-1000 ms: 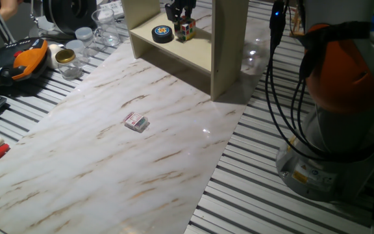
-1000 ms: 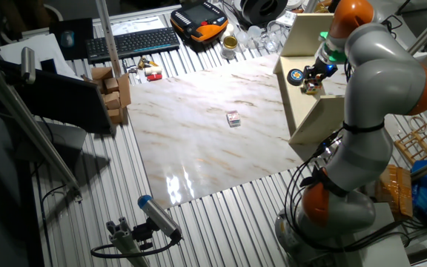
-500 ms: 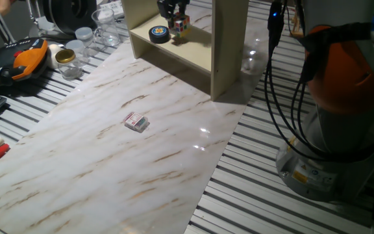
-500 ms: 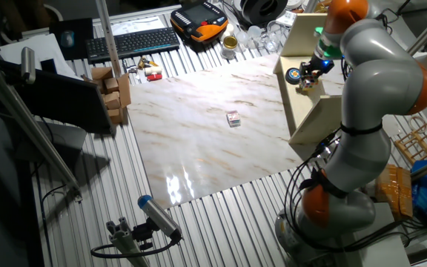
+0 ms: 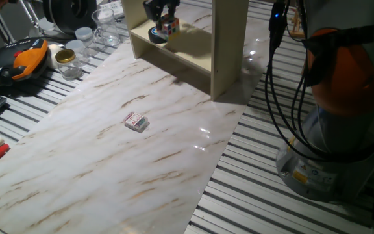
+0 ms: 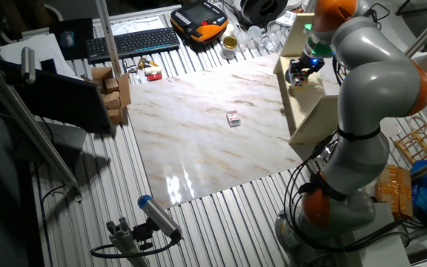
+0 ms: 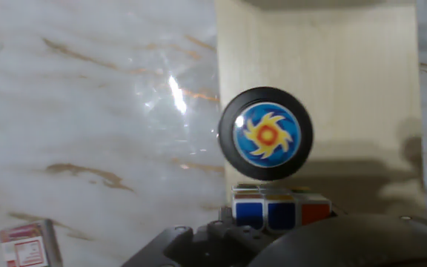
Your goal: Take the object down from the shelf
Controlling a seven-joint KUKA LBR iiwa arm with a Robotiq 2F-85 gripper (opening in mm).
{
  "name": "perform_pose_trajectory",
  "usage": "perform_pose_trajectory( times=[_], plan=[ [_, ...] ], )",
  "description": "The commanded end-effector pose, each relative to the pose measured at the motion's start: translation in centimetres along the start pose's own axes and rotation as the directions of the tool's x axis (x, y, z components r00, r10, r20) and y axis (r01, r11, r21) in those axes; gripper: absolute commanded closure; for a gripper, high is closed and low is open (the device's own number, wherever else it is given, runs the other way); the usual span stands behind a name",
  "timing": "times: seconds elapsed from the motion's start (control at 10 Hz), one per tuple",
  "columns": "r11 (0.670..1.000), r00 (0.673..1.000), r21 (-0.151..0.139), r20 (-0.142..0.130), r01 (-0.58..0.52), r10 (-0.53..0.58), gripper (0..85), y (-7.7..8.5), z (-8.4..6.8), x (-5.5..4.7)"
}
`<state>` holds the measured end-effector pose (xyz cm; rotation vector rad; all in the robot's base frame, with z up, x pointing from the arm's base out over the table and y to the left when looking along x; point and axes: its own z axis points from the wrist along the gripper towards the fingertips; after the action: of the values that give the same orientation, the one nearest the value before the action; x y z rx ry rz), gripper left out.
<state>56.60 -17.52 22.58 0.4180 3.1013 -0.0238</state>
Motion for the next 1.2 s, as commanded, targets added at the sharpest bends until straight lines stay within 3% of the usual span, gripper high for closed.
perform_pose_trajectory(
  times=[0.0,0.2,0.5,1.1],
  plan=[
    [1.000,1.000,-0.006,0.006,-0.006,0.006,85.0,1.9,0.2,0.5],
    [1.000,1.000,-0.016,0.017,-0.011,0.011,85.0,4.1,0.9,1.1],
    [1.000,0.999,-0.008,0.034,-0.007,0.008,85.0,7.2,1.8,2.4],
    [0.999,0.998,-0.018,0.049,0.037,-0.036,85.0,10.2,3.8,3.8]
  ],
)
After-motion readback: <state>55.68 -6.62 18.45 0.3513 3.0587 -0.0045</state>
